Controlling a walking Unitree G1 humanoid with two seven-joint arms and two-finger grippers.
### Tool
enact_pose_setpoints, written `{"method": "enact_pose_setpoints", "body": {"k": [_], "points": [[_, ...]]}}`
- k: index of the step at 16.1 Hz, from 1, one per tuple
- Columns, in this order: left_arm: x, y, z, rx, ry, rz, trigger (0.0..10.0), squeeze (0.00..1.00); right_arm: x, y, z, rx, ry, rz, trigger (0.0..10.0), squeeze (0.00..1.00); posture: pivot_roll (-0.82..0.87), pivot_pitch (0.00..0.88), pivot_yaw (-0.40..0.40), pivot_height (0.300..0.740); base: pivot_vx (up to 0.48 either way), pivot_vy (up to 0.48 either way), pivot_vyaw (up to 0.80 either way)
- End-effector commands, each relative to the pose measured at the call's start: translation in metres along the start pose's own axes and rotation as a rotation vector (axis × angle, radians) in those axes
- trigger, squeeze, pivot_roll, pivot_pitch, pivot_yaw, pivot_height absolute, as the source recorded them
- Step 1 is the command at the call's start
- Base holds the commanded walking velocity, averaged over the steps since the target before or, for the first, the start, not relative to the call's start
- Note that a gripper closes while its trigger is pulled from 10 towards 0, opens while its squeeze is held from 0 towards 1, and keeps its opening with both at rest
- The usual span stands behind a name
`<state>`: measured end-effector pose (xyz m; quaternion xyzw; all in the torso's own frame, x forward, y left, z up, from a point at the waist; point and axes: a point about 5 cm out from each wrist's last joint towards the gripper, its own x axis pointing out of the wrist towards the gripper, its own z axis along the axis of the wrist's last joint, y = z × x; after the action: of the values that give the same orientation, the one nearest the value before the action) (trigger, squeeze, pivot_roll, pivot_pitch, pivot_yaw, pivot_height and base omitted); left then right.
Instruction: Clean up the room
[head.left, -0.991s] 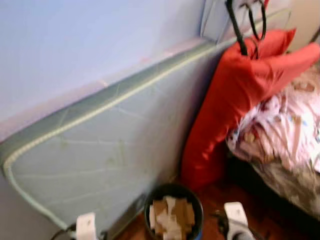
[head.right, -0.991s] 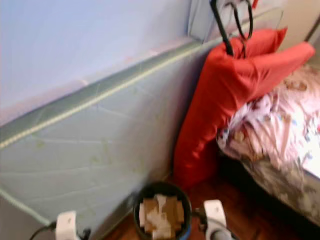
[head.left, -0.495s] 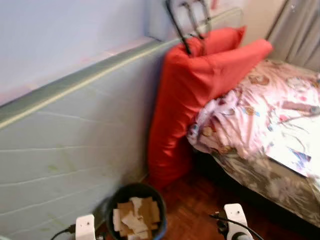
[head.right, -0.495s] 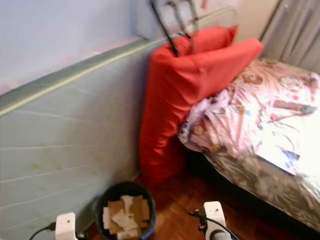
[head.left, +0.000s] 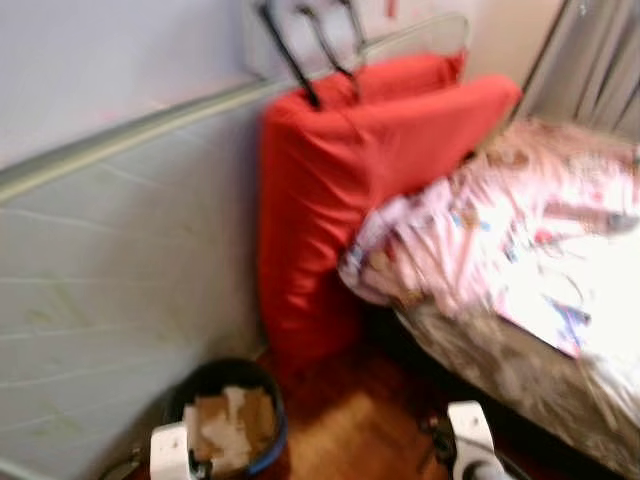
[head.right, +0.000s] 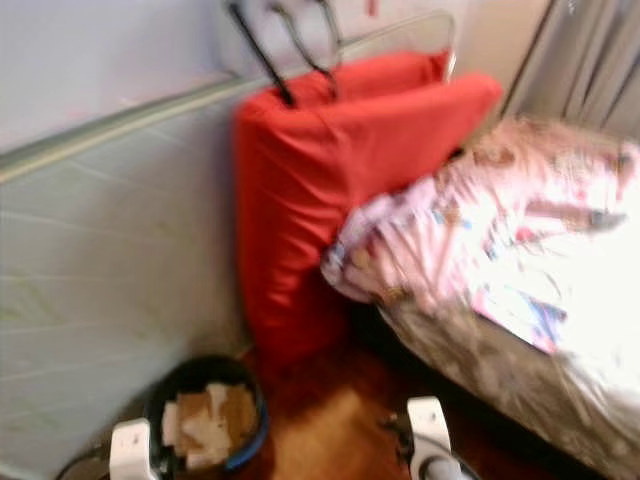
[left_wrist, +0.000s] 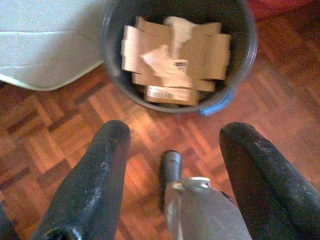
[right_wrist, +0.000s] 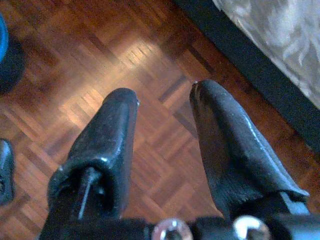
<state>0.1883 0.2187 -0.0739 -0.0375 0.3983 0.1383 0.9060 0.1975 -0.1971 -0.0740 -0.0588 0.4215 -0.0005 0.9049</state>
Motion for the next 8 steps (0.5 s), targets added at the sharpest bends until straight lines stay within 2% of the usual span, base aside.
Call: {"method": "enact_pose_setpoints", "body": {"k": [1,3,8], "points": [[-0.0018,0.0105,-0.0115,0.129,0.119,-0.127,10.0,0.0,-0.0057,-0.0055,-0.0252,0.275,0.106,0.033,10.0,0.0,-0.05,0.0,-0.019,0.74,0.0,-0.394,0.0],[-0.0019,0.0114,-0.0118,0.13,0.122,-0.126,10.0,0.0,-0.0056,-0.0047,-0.025,0.259,0.106,0.036,10.0,0.0,-0.06,0.0,-0.012,0.74,0.0,-0.39,0.0],[-0.0022,0.013,-0.0131,0.131,0.13,-0.119,10.0,0.0,-0.0056,-0.0026,-0.0256,0.258,0.105,0.032,10.0,0.0,-0.06,0.0,-0.001,0.74,0.0,0.0,0.0]]}}
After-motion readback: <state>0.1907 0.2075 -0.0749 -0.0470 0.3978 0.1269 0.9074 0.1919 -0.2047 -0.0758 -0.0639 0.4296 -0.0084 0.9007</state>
